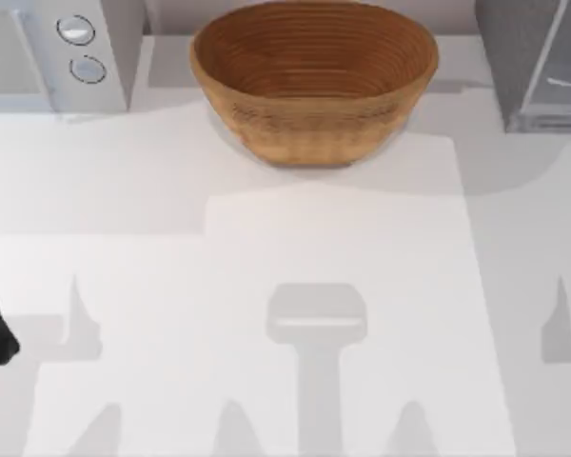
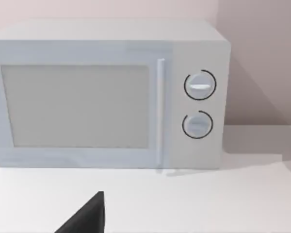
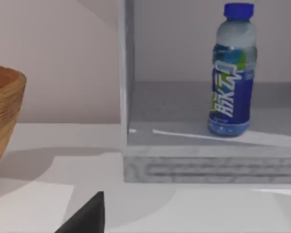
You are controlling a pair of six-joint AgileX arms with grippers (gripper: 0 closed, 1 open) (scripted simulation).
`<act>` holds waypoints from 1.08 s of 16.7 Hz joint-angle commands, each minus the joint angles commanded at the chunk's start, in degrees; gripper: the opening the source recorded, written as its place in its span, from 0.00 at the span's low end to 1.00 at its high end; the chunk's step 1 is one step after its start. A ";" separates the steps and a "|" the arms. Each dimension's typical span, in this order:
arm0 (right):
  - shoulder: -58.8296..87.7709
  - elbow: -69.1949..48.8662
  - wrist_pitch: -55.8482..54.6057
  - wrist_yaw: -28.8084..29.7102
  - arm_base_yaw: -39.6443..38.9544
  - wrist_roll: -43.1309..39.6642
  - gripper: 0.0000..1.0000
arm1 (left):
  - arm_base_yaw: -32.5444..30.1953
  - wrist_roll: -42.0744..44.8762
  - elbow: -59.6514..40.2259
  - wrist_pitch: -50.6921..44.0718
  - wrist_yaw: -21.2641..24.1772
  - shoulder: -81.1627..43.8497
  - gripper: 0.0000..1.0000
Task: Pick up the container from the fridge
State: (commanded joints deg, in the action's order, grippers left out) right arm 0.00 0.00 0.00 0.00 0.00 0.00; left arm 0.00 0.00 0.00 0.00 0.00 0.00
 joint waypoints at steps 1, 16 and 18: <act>0.00 0.00 0.00 0.00 0.00 0.00 1.00 | 0.00 0.00 0.00 0.00 0.00 0.00 1.00; 50.92 -4.80 -45.21 -14.35 15.17 0.24 1.00 | 0.00 0.00 0.00 0.00 0.00 0.00 1.00; 60.98 -5.85 -54.32 -17.26 18.15 0.39 1.00 | 0.00 0.00 0.00 0.00 0.00 0.00 1.00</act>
State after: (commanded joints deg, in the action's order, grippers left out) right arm 60.98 -5.85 -54.32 -17.26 18.15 0.39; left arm 0.00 0.00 0.00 0.00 0.00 0.00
